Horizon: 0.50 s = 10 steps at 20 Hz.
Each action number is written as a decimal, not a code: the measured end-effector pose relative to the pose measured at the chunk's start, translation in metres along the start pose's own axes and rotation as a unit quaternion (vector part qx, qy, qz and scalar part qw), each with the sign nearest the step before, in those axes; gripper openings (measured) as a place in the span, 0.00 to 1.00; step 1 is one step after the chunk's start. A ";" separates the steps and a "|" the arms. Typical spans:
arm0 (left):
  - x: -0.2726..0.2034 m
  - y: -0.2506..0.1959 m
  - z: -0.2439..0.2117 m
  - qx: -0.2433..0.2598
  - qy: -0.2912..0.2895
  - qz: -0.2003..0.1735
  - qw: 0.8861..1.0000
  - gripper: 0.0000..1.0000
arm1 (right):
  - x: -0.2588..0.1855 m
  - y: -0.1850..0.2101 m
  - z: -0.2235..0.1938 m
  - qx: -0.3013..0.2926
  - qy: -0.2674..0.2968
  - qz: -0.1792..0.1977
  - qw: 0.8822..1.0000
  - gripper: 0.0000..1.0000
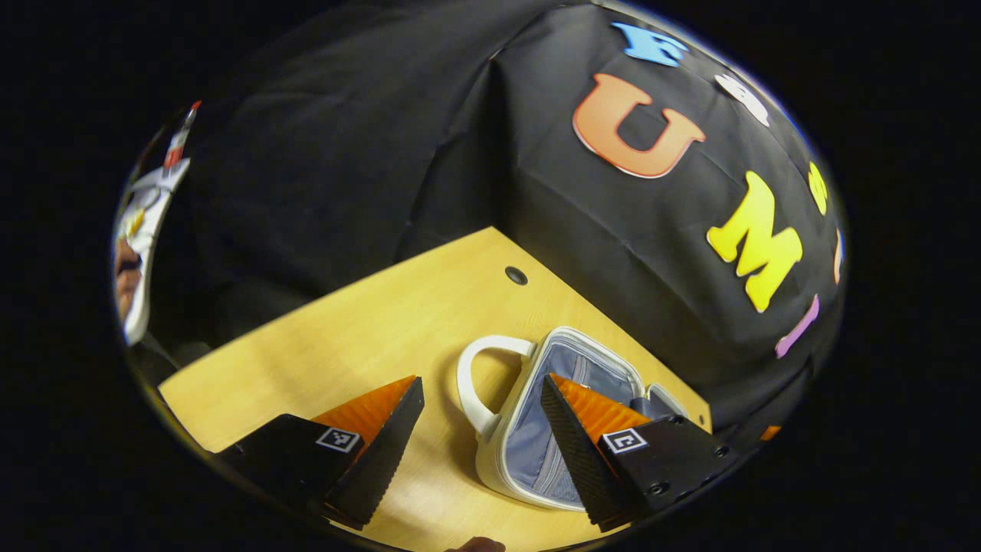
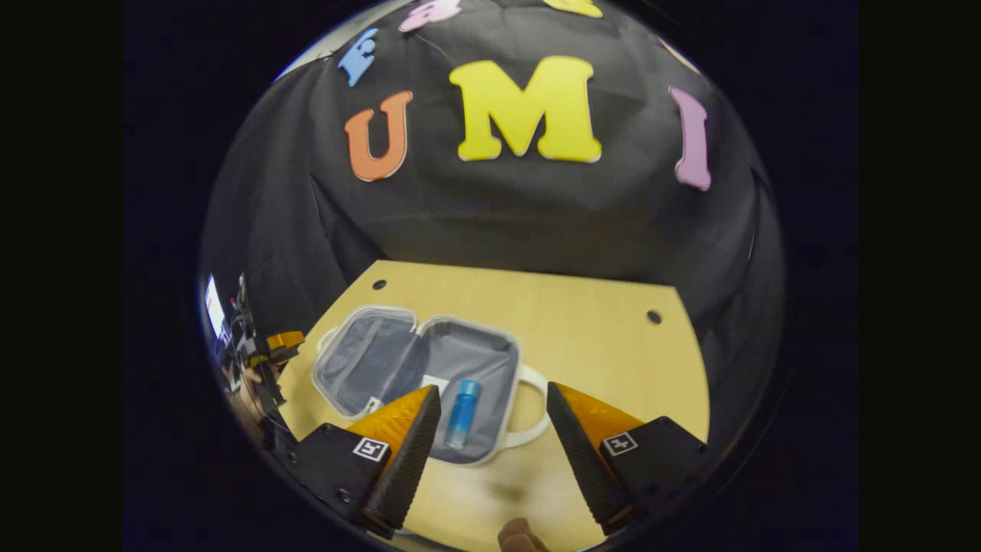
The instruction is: First open the suitcase, pack the skin care products into it, and then close the suitcase.
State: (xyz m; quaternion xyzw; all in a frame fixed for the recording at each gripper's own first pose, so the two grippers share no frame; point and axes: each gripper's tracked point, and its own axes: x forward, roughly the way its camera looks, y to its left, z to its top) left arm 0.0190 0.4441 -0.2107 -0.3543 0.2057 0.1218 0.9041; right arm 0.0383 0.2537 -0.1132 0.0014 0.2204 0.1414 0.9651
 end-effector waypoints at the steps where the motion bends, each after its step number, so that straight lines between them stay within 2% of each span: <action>1: 0.013 0.005 -0.005 -0.029 0.011 -0.005 1.000 0.99 | -0.022 -0.009 0.011 -0.004 -0.023 -0.017 1.000 0.82; 4: 0.034 0.003 -0.018 -0.098 0.047 -0.037 0.993 0.98 | -0.088 -0.038 0.051 -0.011 -0.103 -0.074 0.992 0.82; 5: 0.041 0.004 -0.018 -0.119 0.052 -0.046 0.990 1.00 | -0.113 -0.051 0.062 -0.017 -0.133 -0.101 0.986 0.78; 6: 0.045 0.004 -0.016 -0.139 0.051 -0.054 0.988 0.97 | -0.132 -0.057 0.072 -0.023 -0.157 -0.116 0.980 0.82; 8: 0.053 0.001 -0.018 -0.157 0.064 -0.070 0.983 0.96 | -0.159 -0.064 0.082 -0.031 -0.192 -0.140 0.971 0.81; 10: 0.062 0.008 -0.026 -0.160 0.082 -0.056 0.982 0.87 | -0.175 -0.074 0.085 -0.023 -0.207 -0.159 0.965 0.80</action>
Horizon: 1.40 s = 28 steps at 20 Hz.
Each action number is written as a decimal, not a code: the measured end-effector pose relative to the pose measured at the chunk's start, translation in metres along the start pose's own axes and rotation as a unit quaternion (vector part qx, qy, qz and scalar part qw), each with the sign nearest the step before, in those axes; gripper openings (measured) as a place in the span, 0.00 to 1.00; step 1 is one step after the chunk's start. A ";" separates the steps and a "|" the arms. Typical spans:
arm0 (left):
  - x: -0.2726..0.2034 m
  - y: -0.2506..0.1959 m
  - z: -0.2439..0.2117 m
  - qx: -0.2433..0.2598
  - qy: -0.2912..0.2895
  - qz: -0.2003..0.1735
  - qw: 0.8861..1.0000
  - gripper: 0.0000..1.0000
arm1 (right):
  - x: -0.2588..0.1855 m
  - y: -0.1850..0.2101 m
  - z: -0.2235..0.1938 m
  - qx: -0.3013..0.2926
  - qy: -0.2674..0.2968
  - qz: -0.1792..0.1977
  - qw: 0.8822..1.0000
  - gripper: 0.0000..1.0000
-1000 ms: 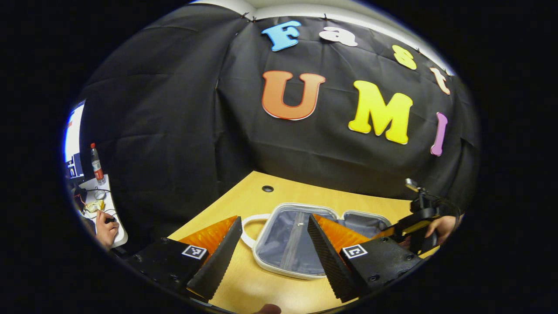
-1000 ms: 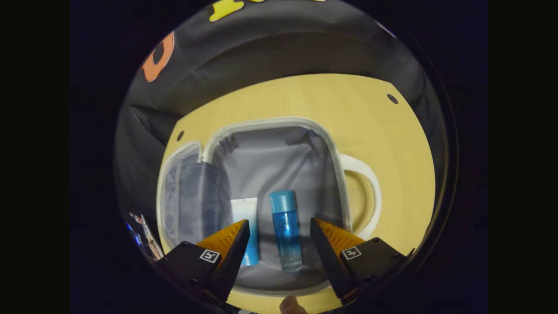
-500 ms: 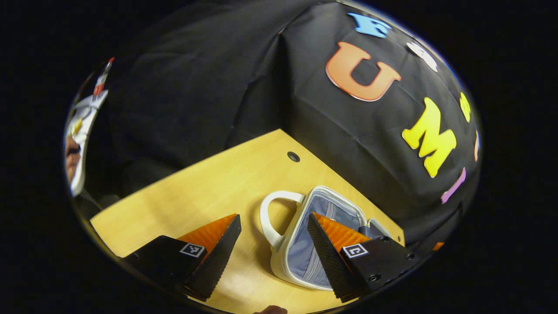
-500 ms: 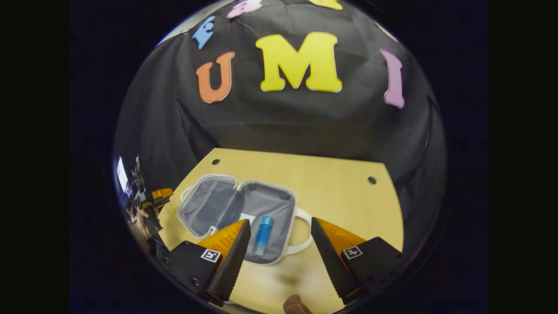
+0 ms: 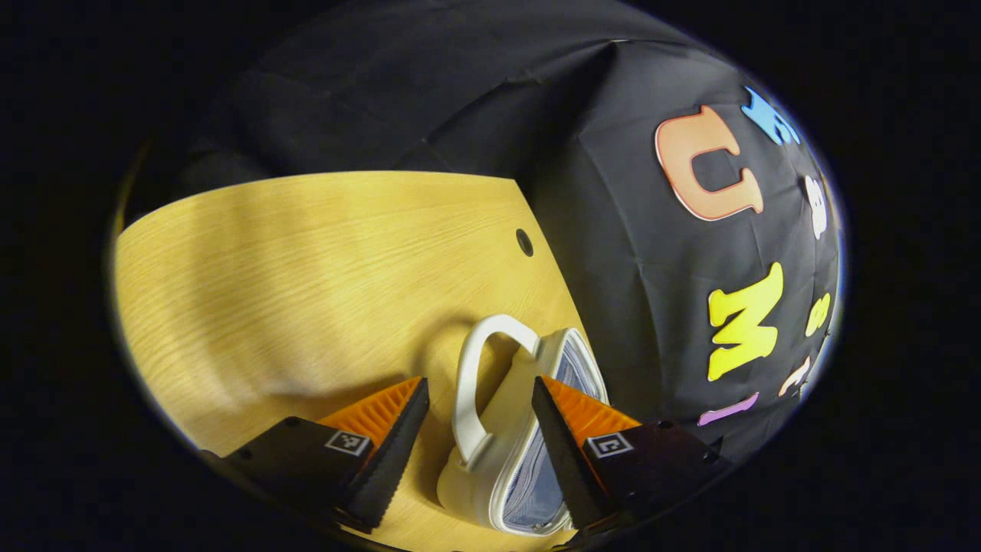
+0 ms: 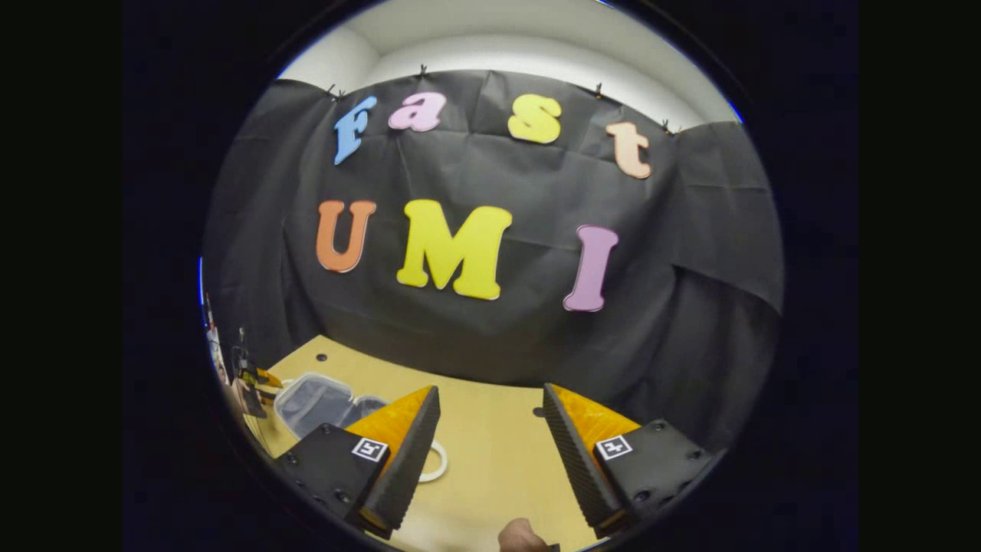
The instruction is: First open the suitcase, pack the skin care products into it, and then close the suitcase.
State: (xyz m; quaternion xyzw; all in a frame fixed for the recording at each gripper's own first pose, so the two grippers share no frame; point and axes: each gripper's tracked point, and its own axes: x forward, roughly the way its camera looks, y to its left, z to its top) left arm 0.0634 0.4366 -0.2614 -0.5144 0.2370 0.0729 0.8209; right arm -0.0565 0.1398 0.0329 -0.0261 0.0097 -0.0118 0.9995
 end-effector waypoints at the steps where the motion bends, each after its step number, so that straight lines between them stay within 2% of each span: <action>1: 0.004 0.001 -0.003 -0.002 0.009 0.002 1.000 0.76 | 0.002 -0.010 0.001 0.006 -0.002 -0.014 1.000 0.80; 2: 0.006 0.003 -0.007 -0.003 0.014 0.006 1.000 0.70 | 0.000 -0.016 0.001 0.013 -0.002 -0.022 1.000 0.80; 3: 0.012 0.006 -0.009 -0.003 0.019 0.009 1.000 0.56 | 0.001 -0.019 0.000 0.020 -0.001 -0.027 0.999 0.80; 4: 0.014 0.005 -0.012 -0.002 0.027 0.008 1.000 0.62 | 0.000 -0.023 -0.003 0.023 0.002 -0.030 0.999 0.79; 5: 0.015 0.005 -0.011 -0.002 0.026 0.006 1.000 0.34 | -0.001 -0.028 -0.006 0.023 0.006 -0.032 0.999 0.80; 6: 0.016 0.002 -0.008 -0.004 0.023 0.004 1.000 0.30 | 0.000 -0.031 -0.010 0.024 0.010 -0.034 0.999 0.80; 7: 0.015 0.000 -0.006 -0.002 0.018 0.002 1.000 0.22 | 0.000 -0.035 -0.013 0.023 0.012 -0.034 0.999 0.80; 12: 0.009 -0.013 -0.002 0.025 -0.002 0.022 0.999 0.13 | -0.001 -0.060 -0.011 0.028 0.001 -0.040 0.999 0.80; 19: -0.030 -0.093 0.021 0.110 -0.059 0.012 0.992 0.05 | 0.000 -0.091 -0.004 0.056 -0.023 -0.015 0.998 0.80; 25: -0.064 -0.181 0.001 0.210 -0.097 -0.008 0.973 0.04 | -0.003 -0.122 -0.005 0.059 -0.047 0.021 0.997 0.80; 28: -0.074 -0.212 -0.019 0.263 -0.113 -0.007 0.958 0.04 | -0.008 -0.141 -0.012 0.059 -0.049 0.040 0.996 0.80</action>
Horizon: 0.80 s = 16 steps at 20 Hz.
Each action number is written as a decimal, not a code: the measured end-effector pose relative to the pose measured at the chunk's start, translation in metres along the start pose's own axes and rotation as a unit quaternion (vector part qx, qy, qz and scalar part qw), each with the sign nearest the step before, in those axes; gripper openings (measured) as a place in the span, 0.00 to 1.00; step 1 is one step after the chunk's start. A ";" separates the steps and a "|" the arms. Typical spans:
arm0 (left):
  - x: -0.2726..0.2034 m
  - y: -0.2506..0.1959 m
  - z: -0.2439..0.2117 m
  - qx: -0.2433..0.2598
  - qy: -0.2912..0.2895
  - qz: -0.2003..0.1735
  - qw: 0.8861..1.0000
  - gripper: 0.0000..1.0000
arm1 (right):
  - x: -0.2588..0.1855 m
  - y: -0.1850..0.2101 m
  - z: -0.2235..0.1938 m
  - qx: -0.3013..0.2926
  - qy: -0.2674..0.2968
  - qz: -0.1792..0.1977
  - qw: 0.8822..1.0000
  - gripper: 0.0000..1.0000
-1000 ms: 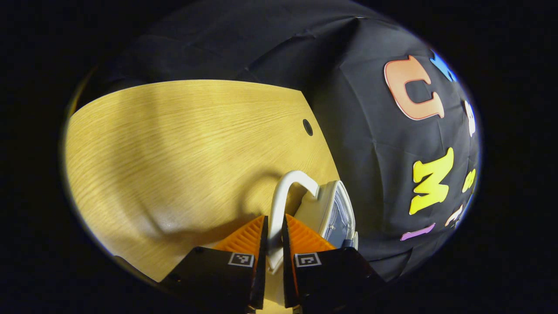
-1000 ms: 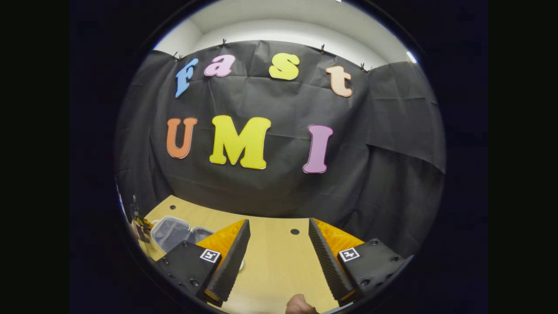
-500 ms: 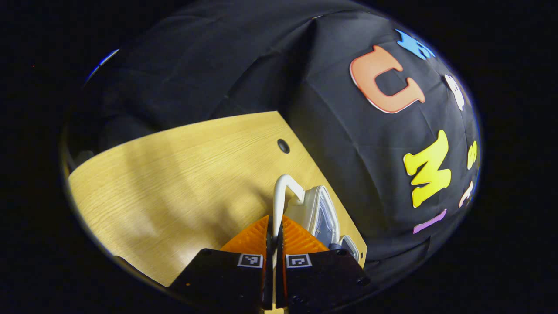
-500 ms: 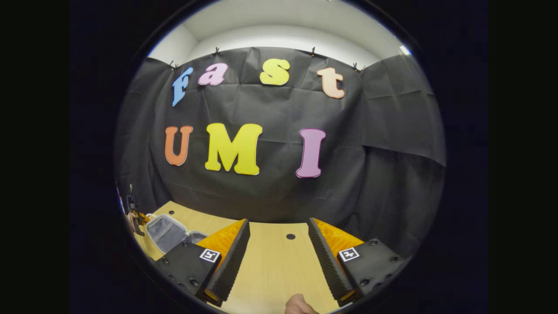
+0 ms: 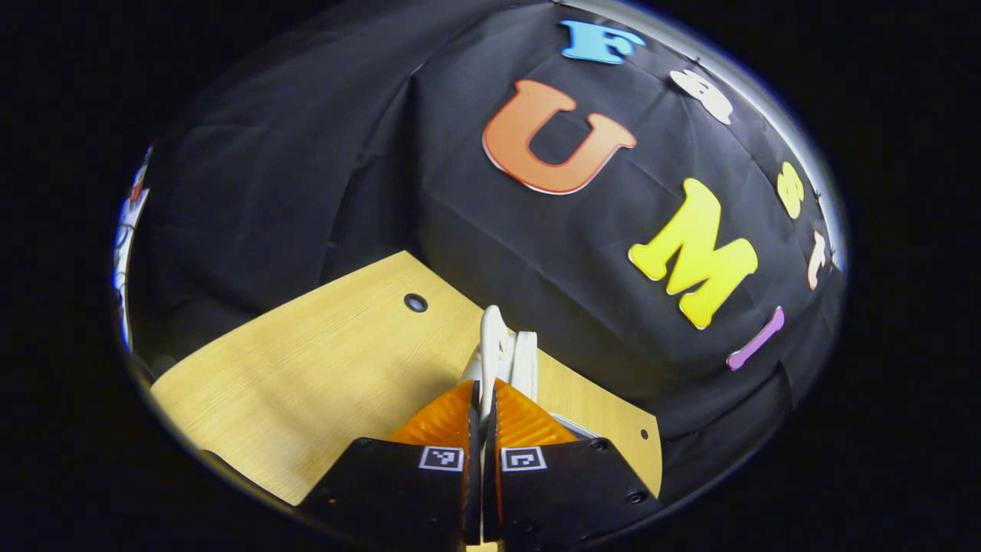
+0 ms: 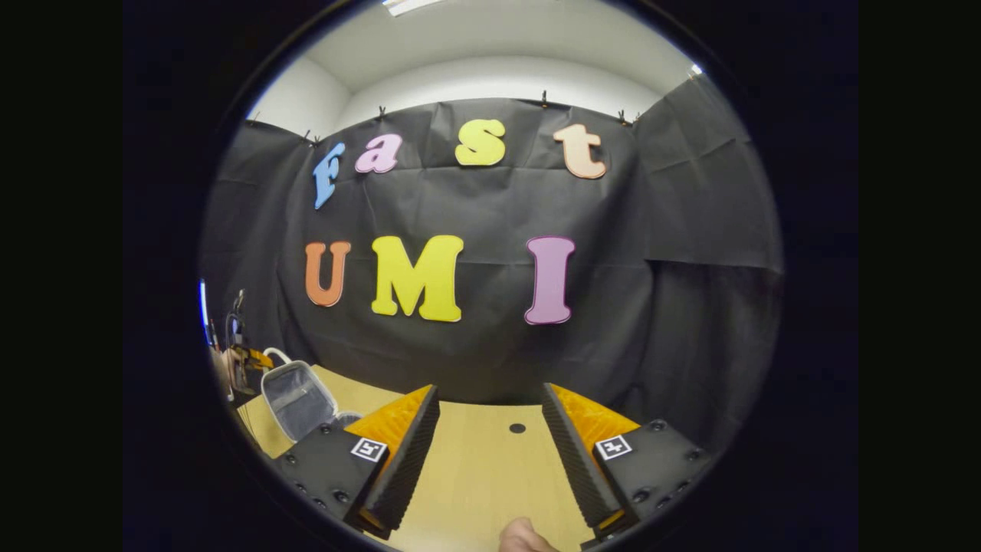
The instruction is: First open the suitcase, pack the skin care products into it, and then close the suitcase.
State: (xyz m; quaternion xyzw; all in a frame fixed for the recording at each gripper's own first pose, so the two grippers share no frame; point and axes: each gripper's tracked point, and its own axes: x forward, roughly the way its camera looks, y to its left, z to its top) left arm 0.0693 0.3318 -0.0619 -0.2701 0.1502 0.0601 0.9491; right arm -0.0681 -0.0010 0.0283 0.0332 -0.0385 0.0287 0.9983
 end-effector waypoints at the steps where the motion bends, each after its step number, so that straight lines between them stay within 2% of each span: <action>1: -0.003 -0.013 0.000 0.018 -0.006 -0.001 1.000 0.04 | -0.004 -0.008 0.000 0.003 -0.002 0.004 1.000 0.80; 6: -0.018 -0.070 -0.009 0.095 -0.028 0.000 0.995 0.04 | -0.017 -0.052 -0.002 -0.005 -0.017 0.004 1.000 0.80; 11: -0.022 -0.131 -0.034 0.155 -0.032 -0.014 0.987 0.04 | -0.030 -0.070 -0.010 -0.016 -0.014 0.023 1.000 0.80; 16: -0.016 -0.192 -0.074 0.165 -0.023 -0.056 0.984 0.04 | -0.031 -0.074 -0.022 -0.022 -0.001 0.035 0.999 0.80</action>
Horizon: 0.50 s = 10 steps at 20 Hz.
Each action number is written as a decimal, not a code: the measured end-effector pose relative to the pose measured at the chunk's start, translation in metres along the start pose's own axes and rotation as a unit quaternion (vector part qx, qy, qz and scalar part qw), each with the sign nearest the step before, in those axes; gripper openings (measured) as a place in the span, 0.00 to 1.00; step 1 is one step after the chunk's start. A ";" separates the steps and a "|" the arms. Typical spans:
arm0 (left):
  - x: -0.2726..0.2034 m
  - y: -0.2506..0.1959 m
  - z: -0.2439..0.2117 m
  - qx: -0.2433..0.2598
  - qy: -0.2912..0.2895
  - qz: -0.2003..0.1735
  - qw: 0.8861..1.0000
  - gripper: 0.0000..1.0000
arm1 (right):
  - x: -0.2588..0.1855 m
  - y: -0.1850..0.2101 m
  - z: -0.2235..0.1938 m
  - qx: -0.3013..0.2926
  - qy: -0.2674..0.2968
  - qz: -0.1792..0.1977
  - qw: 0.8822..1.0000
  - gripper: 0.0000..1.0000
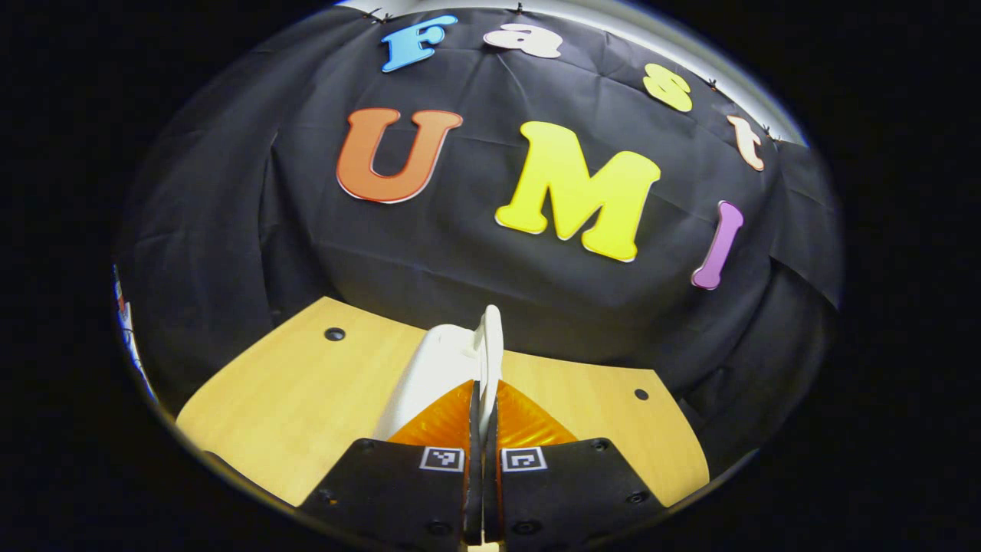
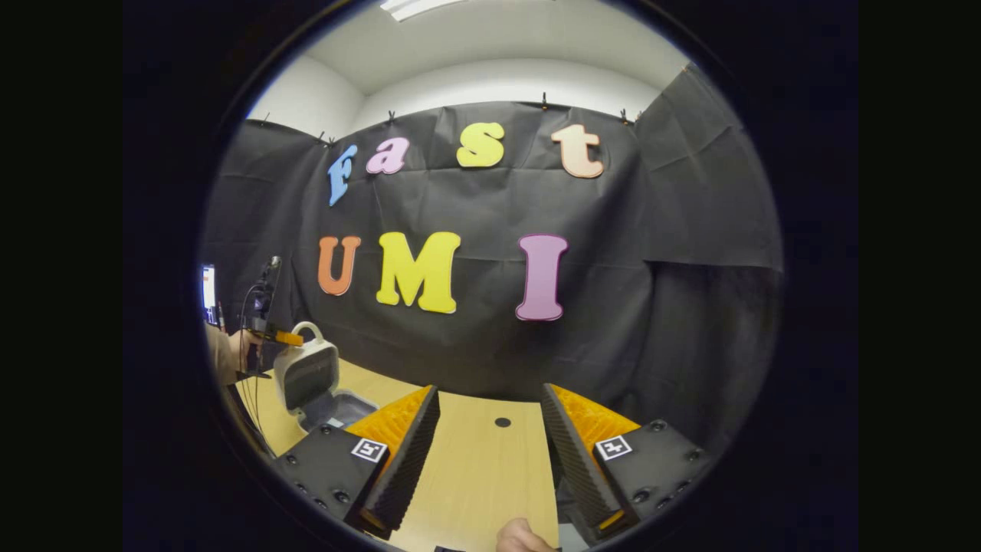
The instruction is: First open the suitcase, pack the skin care products into it, and then close the suitcase.
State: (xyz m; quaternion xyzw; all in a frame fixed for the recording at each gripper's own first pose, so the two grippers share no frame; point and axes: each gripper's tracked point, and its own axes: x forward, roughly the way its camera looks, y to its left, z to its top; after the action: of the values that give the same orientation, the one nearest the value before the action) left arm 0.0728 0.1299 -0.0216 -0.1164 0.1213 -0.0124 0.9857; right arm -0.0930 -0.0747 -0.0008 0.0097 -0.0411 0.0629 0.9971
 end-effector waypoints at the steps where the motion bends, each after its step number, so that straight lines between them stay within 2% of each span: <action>1: 0.003 -0.012 -0.008 0.003 0.005 -0.009 1.000 0.04 | 0.000 0.000 -0.001 0.001 0.003 0.002 1.000 0.80; 7: 0.023 -0.080 -0.060 0.031 0.053 -0.044 0.997 0.04 | 0.004 0.011 -0.013 0.003 0.012 0.014 1.000 0.80; 10: 0.033 -0.101 -0.089 0.066 0.078 -0.053 0.993 0.04 | 0.006 0.014 -0.015 0.001 0.013 0.013 1.000 0.80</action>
State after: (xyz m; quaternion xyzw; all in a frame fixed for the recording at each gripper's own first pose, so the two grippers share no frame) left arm 0.0833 0.0100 -0.0899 -0.0559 0.1902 -0.0816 0.9767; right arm -0.0880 -0.0601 -0.0149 0.0090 -0.0278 0.0757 0.9967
